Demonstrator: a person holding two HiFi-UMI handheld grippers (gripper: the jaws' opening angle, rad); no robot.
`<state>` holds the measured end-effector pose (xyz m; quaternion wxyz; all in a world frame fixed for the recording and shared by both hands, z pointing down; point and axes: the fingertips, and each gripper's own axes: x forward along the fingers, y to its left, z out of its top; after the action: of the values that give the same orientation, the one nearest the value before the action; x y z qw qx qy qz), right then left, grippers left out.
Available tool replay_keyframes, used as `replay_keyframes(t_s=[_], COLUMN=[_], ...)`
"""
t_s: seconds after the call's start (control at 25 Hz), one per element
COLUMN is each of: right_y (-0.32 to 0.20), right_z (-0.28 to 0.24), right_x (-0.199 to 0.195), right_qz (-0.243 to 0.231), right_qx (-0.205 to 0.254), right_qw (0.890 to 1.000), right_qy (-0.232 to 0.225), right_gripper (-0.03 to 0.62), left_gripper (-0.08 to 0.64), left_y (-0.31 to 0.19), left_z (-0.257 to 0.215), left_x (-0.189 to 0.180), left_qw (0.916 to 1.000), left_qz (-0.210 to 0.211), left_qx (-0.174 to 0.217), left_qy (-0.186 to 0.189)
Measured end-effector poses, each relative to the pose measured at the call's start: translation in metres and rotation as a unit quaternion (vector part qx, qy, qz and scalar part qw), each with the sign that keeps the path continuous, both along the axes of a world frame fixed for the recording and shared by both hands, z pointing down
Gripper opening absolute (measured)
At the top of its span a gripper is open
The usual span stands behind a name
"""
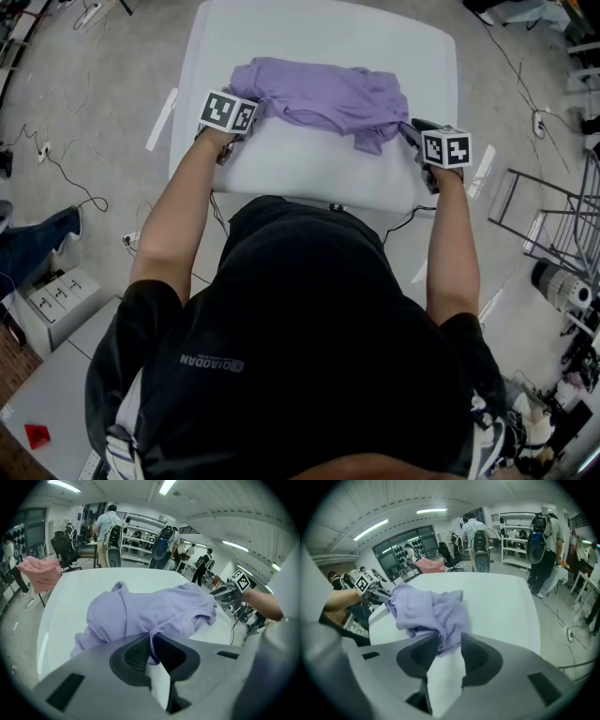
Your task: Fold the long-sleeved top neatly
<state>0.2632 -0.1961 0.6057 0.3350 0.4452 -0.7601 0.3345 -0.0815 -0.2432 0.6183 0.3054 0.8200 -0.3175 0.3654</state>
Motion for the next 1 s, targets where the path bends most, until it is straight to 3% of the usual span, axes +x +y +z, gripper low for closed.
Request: replay_keyframes(t_s=[0.12, 0.28, 0.36, 0.52, 0.76, 0.92, 0.96, 1.0], right_y=[0.023, 0.037, 0.039, 0.037, 0.03, 0.025, 0.024, 0.024], right_z=[-0.028, -0.054, -0.047, -0.014, -0.001, 0.01, 0.011, 0.008], right_x=[-0.011, -0.063, -0.093, -0.121, -0.129, -0.131, -0.132, -0.133], right_qz=[-0.048, -0.127, -0.187, -0.293, -0.338, -0.359, -0.363, -0.361], right_qx=[0.02, 0.094, 0.136, 0.189, 0.24, 0.25, 0.249, 0.247], right_qw=[0.999, 0.987, 0.969, 0.909, 0.847, 0.82, 0.821, 0.832], right_qy=[0.017, 0.035, 0.082, 0.228, 0.332, 0.369, 0.363, 0.341], right_gripper=[0.155, 0.144, 0.144, 0.175, 0.201, 0.182, 0.142, 0.07], left_gripper=[0.035, 0.035, 0.035, 0.035, 0.035, 0.035, 0.035, 0.035], left_y=[0.0, 0.0, 0.0, 0.002, 0.004, 0.005, 0.005, 0.006], left_z=[-0.001, 0.001, 0.0, -0.003, -0.006, -0.01, -0.011, -0.012], left_x=[-0.001, -0.001, -0.001, 0.0, 0.0, -0.001, -0.001, 0.0], left_qw=[0.9999, 0.9999, 0.9999, 0.9999, 0.9992, 0.9989, 0.9991, 0.9992], left_qz=[0.006, 0.007, 0.008, 0.007, -0.006, -0.003, -0.001, 0.001], left_qx=[0.011, 0.014, 0.012, 0.001, -0.017, -0.016, -0.013, -0.009], left_qy=[-0.003, -0.006, -0.004, 0.008, 0.035, 0.043, 0.041, 0.038])
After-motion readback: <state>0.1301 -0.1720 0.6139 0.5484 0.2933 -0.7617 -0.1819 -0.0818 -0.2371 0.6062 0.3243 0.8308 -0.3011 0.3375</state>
